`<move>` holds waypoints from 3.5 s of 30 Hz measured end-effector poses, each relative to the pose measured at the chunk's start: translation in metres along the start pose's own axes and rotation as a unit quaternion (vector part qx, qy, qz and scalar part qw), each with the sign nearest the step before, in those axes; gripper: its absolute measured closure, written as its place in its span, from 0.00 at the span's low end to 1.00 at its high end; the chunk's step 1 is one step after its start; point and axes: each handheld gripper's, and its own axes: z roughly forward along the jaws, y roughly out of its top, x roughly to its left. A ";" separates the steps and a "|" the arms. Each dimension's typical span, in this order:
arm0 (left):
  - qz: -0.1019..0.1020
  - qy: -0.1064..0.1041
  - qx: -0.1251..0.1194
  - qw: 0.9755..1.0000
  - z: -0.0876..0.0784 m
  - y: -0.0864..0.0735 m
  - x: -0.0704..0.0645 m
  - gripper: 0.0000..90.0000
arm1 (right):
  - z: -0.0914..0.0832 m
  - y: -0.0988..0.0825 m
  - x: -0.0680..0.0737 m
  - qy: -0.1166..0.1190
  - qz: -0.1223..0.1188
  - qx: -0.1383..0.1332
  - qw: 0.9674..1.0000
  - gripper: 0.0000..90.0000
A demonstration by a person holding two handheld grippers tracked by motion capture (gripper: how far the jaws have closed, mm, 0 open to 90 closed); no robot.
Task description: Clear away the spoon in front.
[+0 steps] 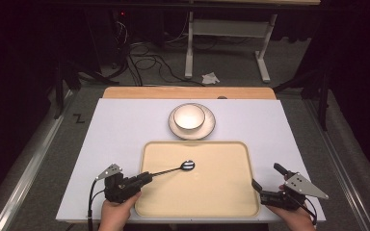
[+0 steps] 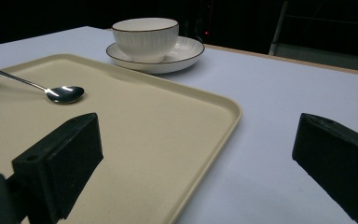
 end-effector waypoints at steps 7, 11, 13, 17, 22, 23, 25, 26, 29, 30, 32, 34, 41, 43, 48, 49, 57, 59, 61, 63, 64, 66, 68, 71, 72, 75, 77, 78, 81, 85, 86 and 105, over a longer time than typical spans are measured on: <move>0.041 0.019 0.017 0.999 0.001 0.001 -0.008 0.73 | 0.000 0.000 0.000 0.000 -0.002 0.000 1.000 0.02; 0.046 0.025 0.011 0.999 0.000 0.002 -0.010 0.67 | 0.000 0.000 0.000 0.000 -0.002 0.001 1.000 0.02; 0.052 0.030 0.010 0.998 -0.002 0.003 -0.011 0.64 | 0.000 0.000 0.000 0.000 -0.003 0.000 1.000 0.02; 0.083 0.054 0.031 0.995 -0.002 0.004 -0.013 0.73 | 0.000 0.000 0.001 0.001 -0.001 0.001 1.000 0.02; 0.155 0.130 0.089 0.975 0.009 0.004 -0.019 1.00 | 0.001 0.000 0.001 0.004 -0.002 0.003 1.000 0.02; 0.167 0.138 0.101 0.971 0.012 0.004 -0.020 1.00 | 0.002 0.000 0.001 0.004 -0.002 0.003 1.000 0.02; 0.180 0.146 0.119 0.965 0.018 0.004 -0.021 1.00 | 0.002 0.000 0.001 0.005 -0.005 0.003 1.000 0.02; 0.187 0.150 0.127 0.962 0.021 0.003 -0.022 1.00 | 0.002 0.000 0.002 0.006 -0.005 0.002 1.000 0.03; 0.211 0.163 0.155 0.951 0.031 -0.001 -0.026 1.00 | 0.001 0.000 0.001 0.007 -0.007 0.002 1.000 0.03; 0.213 0.163 0.157 0.950 0.032 -0.001 -0.028 1.00 | 0.001 0.000 0.001 0.007 -0.005 0.003 1.000 0.03; 0.225 0.162 0.166 0.946 0.033 -0.002 -0.033 1.00 | 0.001 0.000 0.001 0.006 -0.003 0.002 1.000 0.03; 0.236 0.153 0.177 0.943 0.033 -0.003 -0.038 1.00 | 0.001 0.000 0.001 0.005 -0.002 0.003 1.000 0.03; 0.265 0.094 0.201 0.938 0.038 -0.018 -0.069 1.00 | 0.003 0.000 0.002 0.007 -0.006 0.005 1.000 0.03; 0.271 0.087 0.203 0.937 0.041 -0.019 -0.074 1.00 | 0.003 0.000 0.002 0.008 -0.008 0.004 1.000 0.03; 0.239 0.093 0.171 0.951 0.043 -0.005 -0.065 1.00 | 0.002 0.000 0.002 0.007 -0.010 0.003 1.000 0.03; 0.234 0.094 0.163 0.954 0.045 -0.001 -0.065 1.00 | 0.002 0.000 0.002 0.005 -0.008 0.004 1.000 0.03; 0.199 0.071 0.123 0.970 0.084 0.024 -0.072 1.00 | 0.002 0.000 0.001 0.008 -0.007 0.003 1.000 0.03; 0.195 0.074 0.134 0.969 0.099 0.023 -0.071 1.00 | 0.002 0.000 0.002 0.009 -0.006 0.003 1.000 0.03; 0.191 0.075 0.147 0.968 0.108 0.021 -0.070 1.00 | 0.001 0.000 0.001 0.008 -0.004 0.003 1.000 0.03; 0.199 0.085 0.160 0.963 0.114 0.020 -0.070 1.00 | 0.001 -0.001 0.001 0.006 -0.003 0.003 1.000 0.03; 0.199 0.089 0.161 0.963 0.115 0.020 -0.070 1.00 | 0.001 -0.001 0.000 0.006 -0.003 0.002 1.000 0.03; 0.198 0.093 0.163 0.962 0.114 0.021 -0.067 1.00 | 0.000 -0.001 0.000 0.006 -0.003 0.003 1.000 0.03; 0.195 0.092 0.167 0.962 0.111 0.023 -0.063 1.00 | 0.000 -0.001 0.000 0.006 -0.004 0.002 1.000 0.03; 0.192 0.096 0.172 0.961 0.107 0.025 -0.058 1.00 | 0.001 -0.001 0.001 0.005 -0.005 0.004 1.000 0.03; 0.193 0.099 0.173 0.961 0.106 0.026 -0.057 1.00 | 0.001 -0.001 0.001 0.005 -0.005 0.004 1.000 0.03; 0.193 0.107 0.175 0.960 0.103 0.027 -0.052 1.00 | 0.001 -0.001 0.001 0.005 -0.004 0.004 1.000 0.03; 0.193 0.115 0.177 0.958 0.101 0.028 -0.049 1.00 | 0.001 -0.001 0.001 0.005 -0.005 0.004 1.000 0.03; 0.192 0.116 0.176 0.958 0.100 0.028 -0.047 1.00 | 0.001 -0.001 0.001 0.005 -0.005 0.004 1.000 0.03; 0.192 0.118 0.179 0.958 0.098 0.030 -0.044 1.00 | 0.001 -0.001 0.001 0.006 -0.005 0.003 1.000 0.03; 0.188 0.123 0.179 0.958 0.094 0.031 -0.040 1.00 | 0.001 -0.001 0.001 0.006 -0.005 0.003 1.000 0.03; 0.186 0.123 0.179 0.958 0.093 0.031 -0.039 1.00 | 0.000 -0.001 0.001 0.006 -0.005 0.003 1.000 0.03; 0.167 0.112 0.124 0.972 0.075 0.039 -0.031 0.95 | 0.000 -0.001 0.001 0.004 -0.006 0.002 1.000 0.03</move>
